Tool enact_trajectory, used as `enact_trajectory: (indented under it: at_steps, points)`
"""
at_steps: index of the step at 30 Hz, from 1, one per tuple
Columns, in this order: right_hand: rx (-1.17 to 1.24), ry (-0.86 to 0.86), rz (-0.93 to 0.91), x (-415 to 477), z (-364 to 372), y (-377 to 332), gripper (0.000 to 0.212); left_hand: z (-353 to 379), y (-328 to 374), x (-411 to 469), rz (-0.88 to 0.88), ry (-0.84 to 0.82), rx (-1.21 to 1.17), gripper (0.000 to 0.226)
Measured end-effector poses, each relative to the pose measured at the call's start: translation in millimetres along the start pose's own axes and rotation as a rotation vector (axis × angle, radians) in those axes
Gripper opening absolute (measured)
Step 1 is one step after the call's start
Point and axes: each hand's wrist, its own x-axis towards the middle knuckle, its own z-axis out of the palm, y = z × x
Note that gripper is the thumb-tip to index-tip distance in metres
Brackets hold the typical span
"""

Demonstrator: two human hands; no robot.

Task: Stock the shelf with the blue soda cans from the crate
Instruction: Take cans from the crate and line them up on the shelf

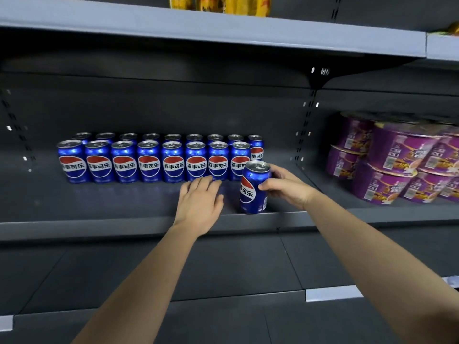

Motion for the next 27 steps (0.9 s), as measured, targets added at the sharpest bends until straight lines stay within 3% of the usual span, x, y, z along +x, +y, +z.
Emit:
enact_trajectory:
  at_steps: [17,20,27]
  points:
    - [0.042,0.077,0.027,33,-46,27,0.067,41,22,36,-0.033,-0.066,-0.004,0.047]
    - [0.022,0.084,0.009,34,-40,28,0.078,43,21,34,-0.047,-0.063,-0.023,0.047]
    - [-0.167,0.349,-0.084,34,-25,42,0.085,43,23,31,-0.017,-0.063,-0.012,0.053]
